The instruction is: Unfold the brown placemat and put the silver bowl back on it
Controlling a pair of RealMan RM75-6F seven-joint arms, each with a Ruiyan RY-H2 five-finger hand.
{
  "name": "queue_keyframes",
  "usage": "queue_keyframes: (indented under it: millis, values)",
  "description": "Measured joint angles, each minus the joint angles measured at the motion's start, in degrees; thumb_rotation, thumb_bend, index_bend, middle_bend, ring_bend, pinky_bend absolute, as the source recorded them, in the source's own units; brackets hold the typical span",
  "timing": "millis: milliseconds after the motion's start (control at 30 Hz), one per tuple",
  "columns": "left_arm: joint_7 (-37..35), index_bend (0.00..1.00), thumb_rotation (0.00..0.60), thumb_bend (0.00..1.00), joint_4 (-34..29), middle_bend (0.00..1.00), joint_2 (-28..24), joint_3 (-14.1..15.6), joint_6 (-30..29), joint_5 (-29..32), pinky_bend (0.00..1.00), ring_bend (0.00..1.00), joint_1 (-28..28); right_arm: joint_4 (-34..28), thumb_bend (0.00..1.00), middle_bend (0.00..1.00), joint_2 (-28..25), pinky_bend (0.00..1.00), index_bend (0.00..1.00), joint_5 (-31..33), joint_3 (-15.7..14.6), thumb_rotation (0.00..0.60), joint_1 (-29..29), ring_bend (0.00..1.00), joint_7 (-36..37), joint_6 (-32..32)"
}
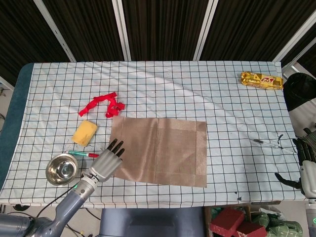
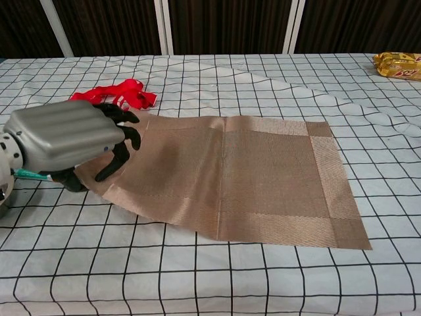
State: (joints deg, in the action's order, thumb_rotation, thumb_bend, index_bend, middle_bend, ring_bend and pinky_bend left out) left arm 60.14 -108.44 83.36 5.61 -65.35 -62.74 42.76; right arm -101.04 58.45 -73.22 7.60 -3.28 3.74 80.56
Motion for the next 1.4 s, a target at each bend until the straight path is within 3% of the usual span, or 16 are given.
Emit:
queue_keyframes:
  millis: [433,500,600,633,733,867,1067,1267,1400]
  values:
    - [2.7,0.63,0.6,0.42,-1.6,0.2,4.4,1.5,0.3,0.3,0.09,0.04,-0.8,-0.2,0.1,0.0,-0.3,0.16,0.07,0.2,0.2,0.6,0.1,0.0,0.6,-0.1]
    - [3.3,0.55,0.6,0.35,-1.7,0.16,4.4,1.6,0.1,0.5,0.07,0.04,-0.8,-0.2,0.1,0.0,-0.3,0.16,0.07,0.2,0.2,0.6,0.1,0.0,0.8,-0.1]
    - [4.3,0.29,0.6,0.09,-2.1,0.09,3.5,1.8,-0.1,1.4,0.04,0.03,-0.8,-0.2,0.1,0.0,-0.4,0.16,0.07,0.3,0.2,0.6,0.1,0.0,0.9,-0.2]
    - [4.6,0.22,0.6,0.05,-2.3,0.08,3.2,1.9,-0.2,1.8,0.04,0.03,-0.8,-0.2,0.1,0.0,-0.4,0.16,0.07,0.3,0.2,0.6,0.1,0.0,0.9,-0.2]
    - [5.5,0.13,0.6,0.03,-3.3,0.07,2.2,2.1,-0.7,3.3,0.04,0.03,-0.9,-0.3,0.1,0.0,-0.4,0.16,0.07,0.3,0.2,0.6,0.1,0.0,0.8,-0.4]
    - [4.9,0.13,0.6,0.03,-5.5,0.07,0.5,2.2,-1.9,3.8,0.04,0.03,-1.5,-0.4,0.1,0.0,-0.4,0.16,0.07,0.4,0.2,0.6,0.0,0.0,0.7,-0.4]
    - [1.5,0.21,0.6,0.03,-9.5,0.11,-2.4,3.2,-4.7,1.0,0.04,0.03,-3.6,-0.4,0.1,0.0,-0.4,0.16,0.07,0.5,0.2,0.6,0.0,0.0,0.8,-0.5]
    - [-2.8,0.27,0.6,0.05,-13.0,0.16,-7.9,6.5,-7.5,-6.5,0.07,0.04,-6.6,-0.4,0.1,0.0,-0.4,0.16,0.07,0.6,0.2,0.6,0.0,0.0,0.7,-0.7]
    - [-7.4,0.3,0.6,0.05,-13.4,0.17,-13.3,10.5,-9.4,-14.8,0.08,0.04,-9.3,-0.5,0.1,0.0,-0.3,0.16,0.07,0.5,0.1,0.6,-0.1,0.0,0.4,-0.8]
